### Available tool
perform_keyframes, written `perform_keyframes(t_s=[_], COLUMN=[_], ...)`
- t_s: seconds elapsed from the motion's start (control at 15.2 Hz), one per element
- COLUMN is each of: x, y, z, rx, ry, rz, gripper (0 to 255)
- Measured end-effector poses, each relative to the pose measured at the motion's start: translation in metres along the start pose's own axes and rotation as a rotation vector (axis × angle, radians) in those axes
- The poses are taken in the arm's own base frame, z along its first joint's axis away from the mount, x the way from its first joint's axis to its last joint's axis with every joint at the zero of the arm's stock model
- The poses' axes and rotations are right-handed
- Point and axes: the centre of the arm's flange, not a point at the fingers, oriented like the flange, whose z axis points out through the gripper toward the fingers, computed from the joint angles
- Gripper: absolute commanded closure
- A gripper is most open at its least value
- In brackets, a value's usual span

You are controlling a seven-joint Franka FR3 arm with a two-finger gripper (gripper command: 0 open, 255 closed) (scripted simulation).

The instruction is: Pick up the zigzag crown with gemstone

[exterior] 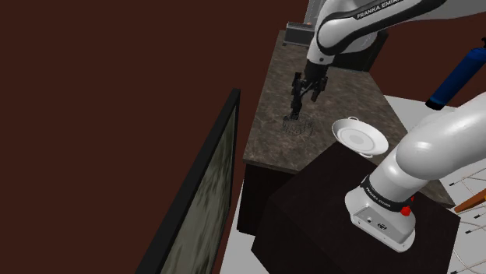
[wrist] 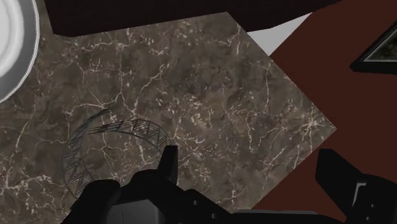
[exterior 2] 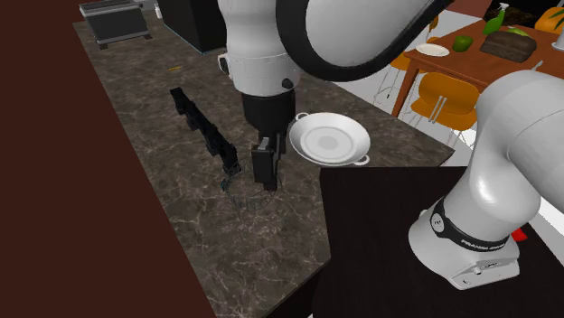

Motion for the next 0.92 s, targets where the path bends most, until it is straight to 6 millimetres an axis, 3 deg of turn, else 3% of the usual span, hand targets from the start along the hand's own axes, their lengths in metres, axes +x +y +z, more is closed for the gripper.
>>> perform_keyframes(t_s=[0.92], x=[0.095], y=[0.047], z=[0.141], rx=[-0.066], ry=[0.025], rz=[0.030], gripper=[0])
